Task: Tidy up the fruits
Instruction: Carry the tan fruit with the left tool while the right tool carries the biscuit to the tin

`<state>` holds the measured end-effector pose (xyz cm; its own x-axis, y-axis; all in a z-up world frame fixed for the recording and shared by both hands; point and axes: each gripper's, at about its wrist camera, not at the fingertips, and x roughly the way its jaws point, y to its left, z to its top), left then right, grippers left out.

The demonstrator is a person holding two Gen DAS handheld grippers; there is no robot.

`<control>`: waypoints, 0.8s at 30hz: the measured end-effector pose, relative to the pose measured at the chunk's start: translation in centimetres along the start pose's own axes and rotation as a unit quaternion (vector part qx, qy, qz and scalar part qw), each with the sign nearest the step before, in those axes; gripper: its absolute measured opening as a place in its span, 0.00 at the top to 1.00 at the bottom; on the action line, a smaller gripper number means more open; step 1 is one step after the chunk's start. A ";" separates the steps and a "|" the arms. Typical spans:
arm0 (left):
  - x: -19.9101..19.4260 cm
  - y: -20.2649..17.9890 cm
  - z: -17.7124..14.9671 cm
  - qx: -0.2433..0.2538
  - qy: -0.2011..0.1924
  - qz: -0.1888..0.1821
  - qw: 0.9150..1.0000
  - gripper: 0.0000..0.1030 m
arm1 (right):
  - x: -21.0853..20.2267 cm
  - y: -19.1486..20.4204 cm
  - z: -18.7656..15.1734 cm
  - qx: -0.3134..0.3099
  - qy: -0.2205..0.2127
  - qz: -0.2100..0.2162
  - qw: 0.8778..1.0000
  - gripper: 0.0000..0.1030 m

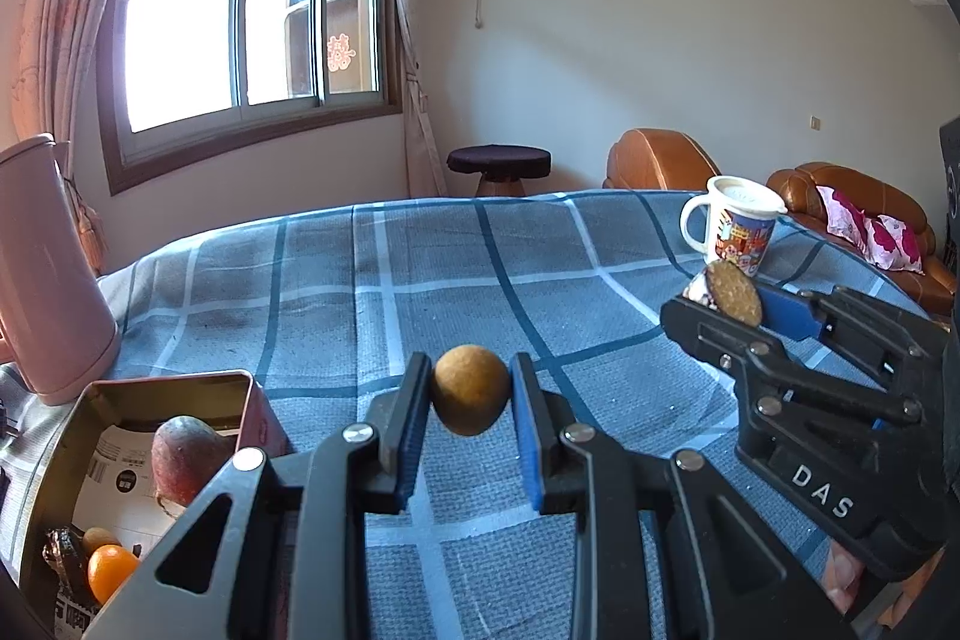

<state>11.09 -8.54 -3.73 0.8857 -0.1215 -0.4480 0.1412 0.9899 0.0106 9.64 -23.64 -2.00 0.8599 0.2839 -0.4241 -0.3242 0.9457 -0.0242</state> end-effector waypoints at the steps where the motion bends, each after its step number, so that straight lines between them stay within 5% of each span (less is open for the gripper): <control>1: -0.2 0.0 0.0 0.000 -0.004 0.002 1.000 0.73 | -0.1 0.0 0.0 -0.001 -0.002 -0.001 1.000 0.65; 24: -2.4 0.0 -0.4 0.005 -0.053 0.018 0.998 0.73 | -2.1 1.2 -0.2 -0.024 -0.046 -0.005 0.999 0.65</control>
<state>8.78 -8.23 -3.06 0.9323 -0.0931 -0.3495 0.1117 0.9932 0.0335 7.38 -23.13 -1.38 0.8947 0.2902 -0.3395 -0.3324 0.9404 -0.0722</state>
